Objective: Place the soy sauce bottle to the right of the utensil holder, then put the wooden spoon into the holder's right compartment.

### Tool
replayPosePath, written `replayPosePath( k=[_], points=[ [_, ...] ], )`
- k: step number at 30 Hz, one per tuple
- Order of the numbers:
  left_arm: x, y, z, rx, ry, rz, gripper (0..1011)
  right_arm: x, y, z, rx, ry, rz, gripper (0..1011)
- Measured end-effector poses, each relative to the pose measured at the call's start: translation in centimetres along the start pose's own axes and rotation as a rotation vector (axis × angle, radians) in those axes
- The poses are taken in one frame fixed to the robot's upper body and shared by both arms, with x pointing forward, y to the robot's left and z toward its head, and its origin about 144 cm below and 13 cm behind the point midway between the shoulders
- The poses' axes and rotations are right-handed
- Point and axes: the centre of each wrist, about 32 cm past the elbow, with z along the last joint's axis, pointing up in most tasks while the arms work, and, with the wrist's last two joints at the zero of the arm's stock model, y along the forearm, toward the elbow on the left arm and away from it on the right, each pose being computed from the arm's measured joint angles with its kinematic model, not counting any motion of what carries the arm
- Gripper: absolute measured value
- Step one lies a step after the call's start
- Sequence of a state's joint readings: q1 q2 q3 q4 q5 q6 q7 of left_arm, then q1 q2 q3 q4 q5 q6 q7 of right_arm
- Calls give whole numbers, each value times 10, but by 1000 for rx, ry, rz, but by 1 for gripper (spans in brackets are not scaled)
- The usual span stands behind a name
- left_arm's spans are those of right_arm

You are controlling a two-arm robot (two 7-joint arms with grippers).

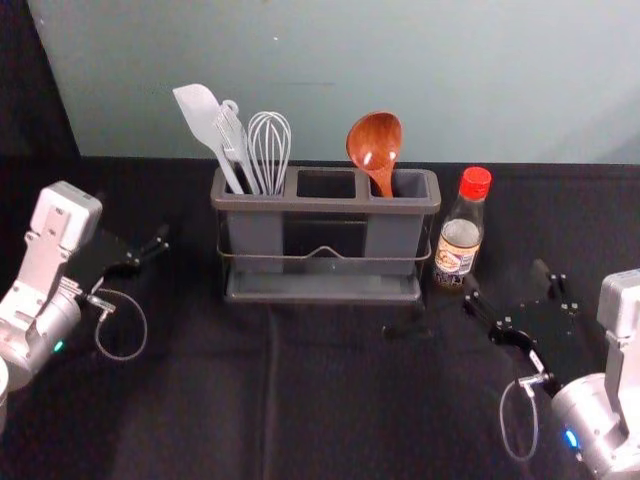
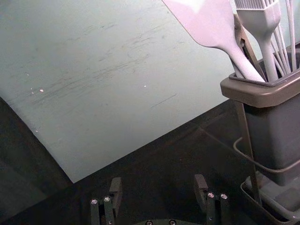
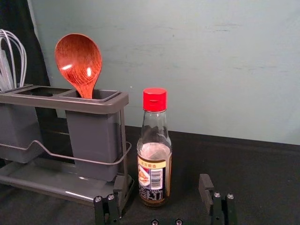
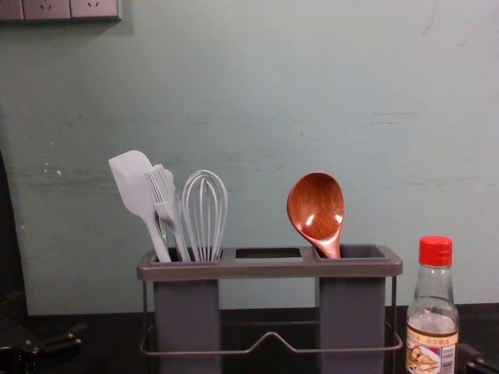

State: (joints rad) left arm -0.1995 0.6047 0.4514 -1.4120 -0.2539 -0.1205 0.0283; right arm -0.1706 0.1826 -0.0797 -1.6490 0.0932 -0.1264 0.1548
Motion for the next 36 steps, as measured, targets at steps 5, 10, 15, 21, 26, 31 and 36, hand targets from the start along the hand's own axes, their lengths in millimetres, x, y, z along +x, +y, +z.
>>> replayPosePath(
  k=[5, 10, 15, 21, 26, 31, 36],
  points=[
    [0, 0, 0, 0, 0, 0, 1005, 0, 0, 0, 0, 1, 1, 1002],
    [0, 0, 0, 0, 0, 0, 1005, 0, 0, 0, 0, 1, 1, 1002],
    [0, 0, 0, 0, 0, 0, 1005, 0, 0, 1, 0, 2, 0, 1002],
    [0, 0, 0, 0, 0, 0, 1005, 0, 0, 1, -1, 3, 0, 1002],
    [0, 0, 0, 0, 0, 0, 1005, 0, 0, 1, -1, 3, 0, 1002],
    [0, 0, 0, 0, 0, 0, 1005, 0, 0, 1, -1, 4, 0, 1002],
    [0, 0, 0, 0, 0, 0, 1005, 0, 0, 1, -1, 4, 0, 1002]
  ],
)
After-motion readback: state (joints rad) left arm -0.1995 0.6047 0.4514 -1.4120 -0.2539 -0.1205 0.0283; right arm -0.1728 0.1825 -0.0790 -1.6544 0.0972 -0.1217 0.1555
